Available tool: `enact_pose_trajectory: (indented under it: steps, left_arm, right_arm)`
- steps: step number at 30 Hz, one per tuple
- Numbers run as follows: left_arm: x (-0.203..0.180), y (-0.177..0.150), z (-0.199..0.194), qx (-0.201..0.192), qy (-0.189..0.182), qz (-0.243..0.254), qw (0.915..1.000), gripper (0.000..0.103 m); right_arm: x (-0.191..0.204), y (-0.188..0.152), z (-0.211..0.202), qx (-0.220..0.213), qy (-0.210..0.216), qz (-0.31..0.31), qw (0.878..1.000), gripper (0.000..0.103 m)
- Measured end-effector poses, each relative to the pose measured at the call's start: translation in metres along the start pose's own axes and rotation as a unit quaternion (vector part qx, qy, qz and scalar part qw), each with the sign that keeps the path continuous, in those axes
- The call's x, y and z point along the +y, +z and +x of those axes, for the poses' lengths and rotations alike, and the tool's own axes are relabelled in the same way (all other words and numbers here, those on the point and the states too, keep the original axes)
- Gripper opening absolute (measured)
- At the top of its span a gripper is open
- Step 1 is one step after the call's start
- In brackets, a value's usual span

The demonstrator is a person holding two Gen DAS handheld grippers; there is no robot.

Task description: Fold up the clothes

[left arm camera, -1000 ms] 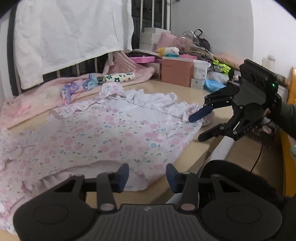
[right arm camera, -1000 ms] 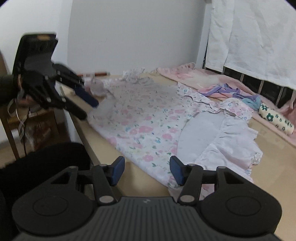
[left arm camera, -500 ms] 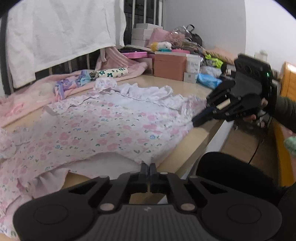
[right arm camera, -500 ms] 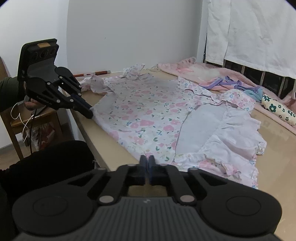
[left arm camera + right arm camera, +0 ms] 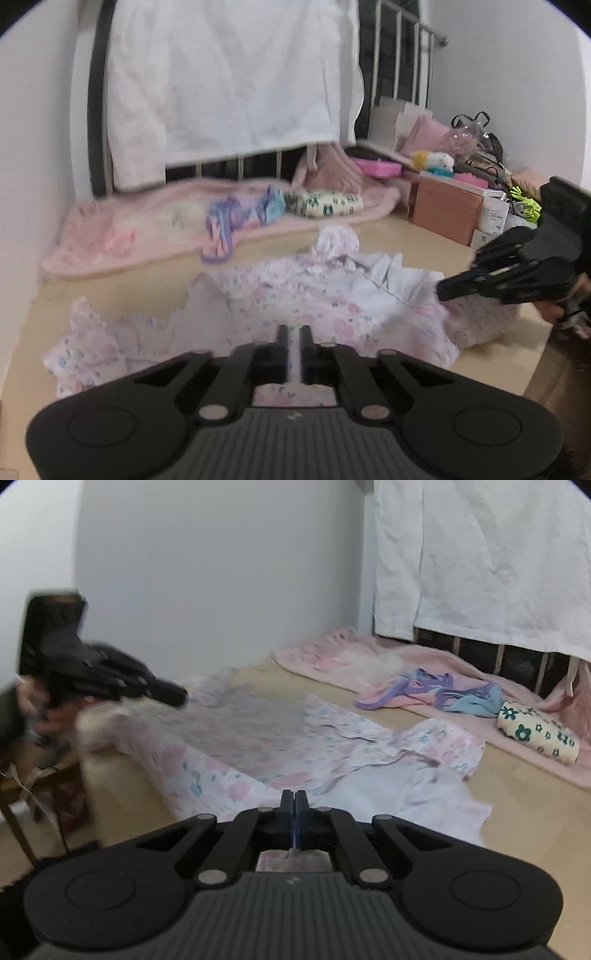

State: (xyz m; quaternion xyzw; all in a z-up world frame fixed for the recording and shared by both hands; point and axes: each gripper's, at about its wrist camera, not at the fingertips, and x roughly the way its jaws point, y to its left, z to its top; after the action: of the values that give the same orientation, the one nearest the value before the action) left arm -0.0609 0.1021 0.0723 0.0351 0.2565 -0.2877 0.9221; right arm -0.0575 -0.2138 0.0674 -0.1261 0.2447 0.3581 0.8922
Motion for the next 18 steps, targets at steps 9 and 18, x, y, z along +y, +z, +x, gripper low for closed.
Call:
enact_pose_trajectory:
  steps: [9,18]
  left_arm:
    - [-0.049,-0.033,0.014,0.023,0.009,0.090,0.9956,0.065]
    - [-0.027,-0.043,0.045,0.065,0.031,0.000,0.9974,0.060]
  right_arm:
    - [-0.007,0.017,0.064,0.064,-0.074,-0.037,0.995,0.001]
    - [-0.059,0.004,-0.027,0.056,-0.076,0.065,0.993,0.082]
